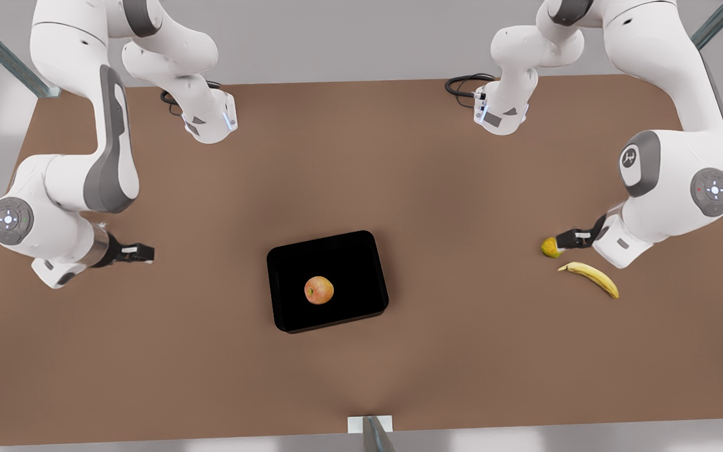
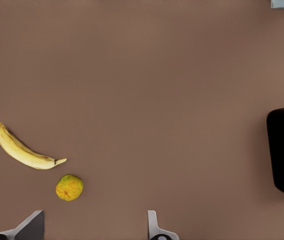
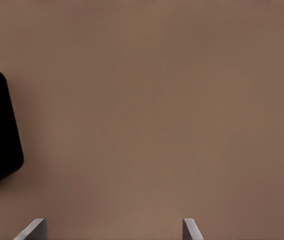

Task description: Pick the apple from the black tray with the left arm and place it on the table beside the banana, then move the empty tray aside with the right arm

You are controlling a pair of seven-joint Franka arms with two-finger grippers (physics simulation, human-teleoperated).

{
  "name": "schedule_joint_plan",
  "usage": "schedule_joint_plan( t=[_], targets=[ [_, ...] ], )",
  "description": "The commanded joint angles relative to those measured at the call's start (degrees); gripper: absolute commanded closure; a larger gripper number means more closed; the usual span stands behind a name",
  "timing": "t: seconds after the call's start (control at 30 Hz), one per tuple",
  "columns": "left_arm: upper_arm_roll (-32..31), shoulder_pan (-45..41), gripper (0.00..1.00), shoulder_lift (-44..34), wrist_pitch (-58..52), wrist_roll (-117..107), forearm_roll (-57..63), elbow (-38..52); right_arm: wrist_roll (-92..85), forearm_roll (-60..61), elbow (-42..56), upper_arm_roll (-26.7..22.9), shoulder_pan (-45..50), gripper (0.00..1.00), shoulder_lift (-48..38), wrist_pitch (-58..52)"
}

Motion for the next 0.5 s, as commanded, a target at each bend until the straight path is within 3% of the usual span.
schedule_joint_plan(
  t=[0.0,0.07,0.13,0.17,0.23,0.37,0.47],
  targets=[
    [-0.07,-0.23,0.0,0.19,7.27,2.68,0.12,0.04,-0.46,-2.2,1.07,0.09,0.0,0.0,-0.1,4.4],
    [-0.69,-1.54,0.0,0.1,6.66,2.69,0.9,-0.23,-0.46,-2.29,1.59,0.09,0.0,0.0,-0.1,3.62],
    [-4.03,-13.92,0.0,1.24,5.52,-6.43,5.21,0.74,-0.81,-2.29,2.39,-0.52,0.0,0.0,-0.8,1.33],
    [-4.21,-23.07,0.0,7.2,2.27,-22.61,5.3,9.42,-0.81,-2.29,2.3,-0.52,-0.17,0.0,-1.16,0.54],
    [-3.94,-33.18,0.0,22.76,-2.4,-44.22,6.45,28.68,-0.63,-2.38,2.3,-0.34,-0.08,0.0,-1.07,0.54],
    [-4.64,-37.23,0.0,37.36,15.09,-57.16,8.37,36.51,-0.72,-2.38,2.3,-0.52,-0.17,0.0,-0.72,0.54],
    [-4.47,-40.83,0.0,43.43,25.82,-65.17,9.78,39.23,-0.72,-2.38,2.3,-0.52,-0.26,0.0,-0.72,0.54]
  ],
)
